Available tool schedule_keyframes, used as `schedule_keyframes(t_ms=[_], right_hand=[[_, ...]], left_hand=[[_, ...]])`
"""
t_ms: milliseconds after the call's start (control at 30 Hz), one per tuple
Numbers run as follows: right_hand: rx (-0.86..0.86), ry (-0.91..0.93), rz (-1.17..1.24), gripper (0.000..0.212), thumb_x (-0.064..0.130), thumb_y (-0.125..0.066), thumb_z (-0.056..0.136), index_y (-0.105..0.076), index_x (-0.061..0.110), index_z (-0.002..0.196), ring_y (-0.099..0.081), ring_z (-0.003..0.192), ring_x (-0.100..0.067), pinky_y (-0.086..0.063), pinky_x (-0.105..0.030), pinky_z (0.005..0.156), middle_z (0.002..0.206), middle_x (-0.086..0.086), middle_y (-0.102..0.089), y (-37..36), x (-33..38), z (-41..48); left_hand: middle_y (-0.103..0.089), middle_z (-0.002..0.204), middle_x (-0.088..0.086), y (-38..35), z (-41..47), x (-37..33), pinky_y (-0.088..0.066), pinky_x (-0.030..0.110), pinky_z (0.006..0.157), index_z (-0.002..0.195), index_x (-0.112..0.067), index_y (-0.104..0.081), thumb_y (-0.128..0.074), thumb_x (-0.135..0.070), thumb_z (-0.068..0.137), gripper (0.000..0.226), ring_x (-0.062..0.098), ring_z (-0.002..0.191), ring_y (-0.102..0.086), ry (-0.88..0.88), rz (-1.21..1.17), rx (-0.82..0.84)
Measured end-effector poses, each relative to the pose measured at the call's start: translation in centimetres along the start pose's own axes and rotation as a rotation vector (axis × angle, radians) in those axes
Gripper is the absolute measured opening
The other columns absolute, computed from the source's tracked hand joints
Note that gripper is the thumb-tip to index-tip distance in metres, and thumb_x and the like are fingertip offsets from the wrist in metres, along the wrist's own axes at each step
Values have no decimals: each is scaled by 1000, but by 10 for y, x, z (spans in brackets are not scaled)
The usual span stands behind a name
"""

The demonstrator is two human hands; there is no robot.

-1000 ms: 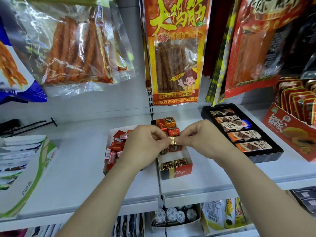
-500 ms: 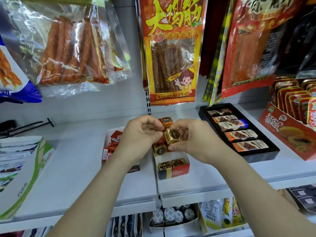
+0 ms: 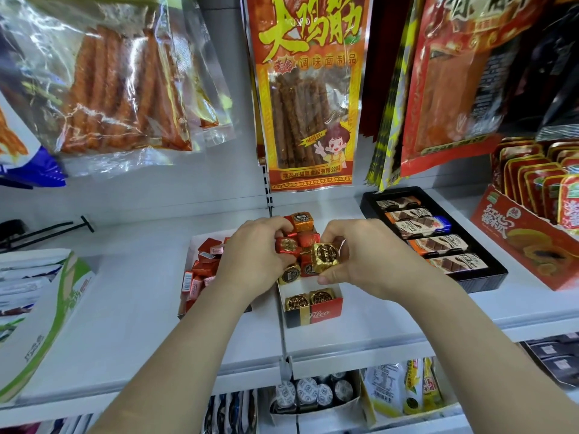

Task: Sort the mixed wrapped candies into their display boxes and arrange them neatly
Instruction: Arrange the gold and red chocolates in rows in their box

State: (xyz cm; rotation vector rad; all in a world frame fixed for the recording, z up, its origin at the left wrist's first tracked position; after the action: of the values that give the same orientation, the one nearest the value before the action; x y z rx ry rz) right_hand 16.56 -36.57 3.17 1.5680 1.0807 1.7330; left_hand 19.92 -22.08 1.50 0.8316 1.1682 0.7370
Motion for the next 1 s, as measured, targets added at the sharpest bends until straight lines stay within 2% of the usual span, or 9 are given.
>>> schedule_keyframes(t_ms=[100,233,333,433,500,633,767,900,1000], right_hand=[[103,3,75,42,37,-80,72,-67,28,111,-53,70,-2,-36,-15,56,78,17,-55,-4,-4,-3],[178,12,70,47,35,-75,79,-61,34,123,-54,83,-3,-39,-13,66,89,19,-54,-11,-10,-5],[155,12,22,48,28,-77,78,-60,36,123,-57,91,-9,-43,-19,72,104,7,-60,-13,-15,-2],[126,46,-21,44,26,-78,78,-64,32,119,-56,88,-9,-47,-24,75,110,5,-60,-13,-10,-2],[113,74,-35,44,25,-78,77,-65,29,119,-53,82,-5,-45,-19,70,104,11,-57,-12,-4,-3],[105,69,-10,52,25,-81,75,-61,32,123,-51,72,1,-37,-12,61,85,21,-47,-14,0,-1],[148,82,-62,43,19,-77,80,-64,29,120,-44,70,2,-33,-7,60,78,22,-41,-18,2,-2],[200,132,-172,43,15,-73,82,-63,29,122,-44,81,-8,-31,-10,58,86,15,-45,-24,8,0],[222,107,-202,47,18,-73,83,-60,28,126,-44,87,-11,-34,-15,63,98,7,-48,-26,7,3]], left_hand=[[-49,103,-12,5,0,2,-46,24,83,130,-30,-57,-78,-23,79,55,9,94,-47,6,-115,28],[-46,96,-18,9,-9,-1,-41,15,70,113,-37,-62,-79,-24,78,41,5,89,-49,-37,-163,106],[-55,103,-17,7,-17,-8,-52,23,75,103,-39,-57,-79,-23,76,38,4,86,-58,-79,-191,180],[-59,104,-20,5,-21,-11,-54,31,80,101,-41,-54,-77,-26,77,37,3,83,-60,-89,-185,234],[-59,105,-19,5,-22,-10,-54,30,79,103,-42,-54,-77,-26,78,37,4,82,-61,-92,-187,247],[-56,90,-24,10,-24,-7,-38,7,58,106,-47,-57,-74,-28,81,35,-6,75,-54,-98,-166,230],[-56,85,-22,10,-24,-2,-37,8,49,98,-44,-63,-75,-33,79,25,-6,67,-54,-79,-161,237],[-60,86,-19,5,-27,-2,-51,17,58,94,-37,-65,-79,-43,72,26,-1,76,-60,-61,-172,303],[-58,82,-19,3,-26,-5,-42,14,54,94,-37,-63,-77,-42,74,25,-1,73,-57,-80,-153,305]])
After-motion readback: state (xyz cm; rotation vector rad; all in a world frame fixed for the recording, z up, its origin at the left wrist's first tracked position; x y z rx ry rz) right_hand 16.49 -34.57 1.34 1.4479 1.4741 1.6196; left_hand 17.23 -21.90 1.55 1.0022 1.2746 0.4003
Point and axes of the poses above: each hand's wrist, its own z-axis towards the middle knuckle, its own y-axis out of the back of the hand, x = y × z, the point moved 8 cm from there along z, towards the middle knuckle
